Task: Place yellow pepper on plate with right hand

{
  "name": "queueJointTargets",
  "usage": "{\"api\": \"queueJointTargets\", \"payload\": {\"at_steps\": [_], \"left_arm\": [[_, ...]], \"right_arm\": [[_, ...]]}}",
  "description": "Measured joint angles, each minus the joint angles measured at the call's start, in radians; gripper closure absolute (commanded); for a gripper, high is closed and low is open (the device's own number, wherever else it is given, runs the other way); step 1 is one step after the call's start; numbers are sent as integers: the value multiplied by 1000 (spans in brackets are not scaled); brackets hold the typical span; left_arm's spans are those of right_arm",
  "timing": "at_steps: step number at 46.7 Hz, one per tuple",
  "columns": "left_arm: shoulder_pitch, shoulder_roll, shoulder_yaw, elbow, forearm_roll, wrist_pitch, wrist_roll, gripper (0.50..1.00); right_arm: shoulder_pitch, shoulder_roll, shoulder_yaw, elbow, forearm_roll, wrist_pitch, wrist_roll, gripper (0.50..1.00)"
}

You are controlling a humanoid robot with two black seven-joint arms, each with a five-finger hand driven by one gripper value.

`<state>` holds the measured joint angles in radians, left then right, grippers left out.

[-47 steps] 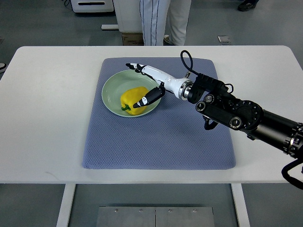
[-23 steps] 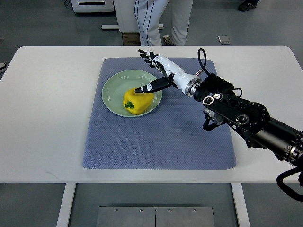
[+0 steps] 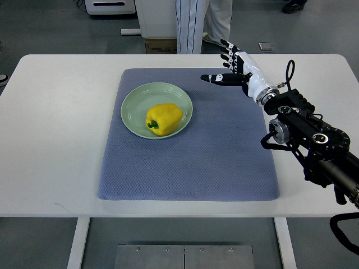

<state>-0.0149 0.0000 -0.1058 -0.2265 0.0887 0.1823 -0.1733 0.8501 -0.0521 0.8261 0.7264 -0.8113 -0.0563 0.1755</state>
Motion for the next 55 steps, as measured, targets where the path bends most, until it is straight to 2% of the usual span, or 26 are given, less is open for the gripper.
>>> {"api": "queueJointTargets", "payload": {"at_steps": [19,37,55], "left_arm": [[0,0,0,0,0,0,0,500],[0,0,0,0,0,0,0,500],[-1,0,0,0,0,0,0,500]], "right_arm": [[-87,8,259,-63,42,-10,-8,507],[-131,20,380,-56,114,-8,-5,500],[-166,52,389,-59,247,-8,-2,500]]}}
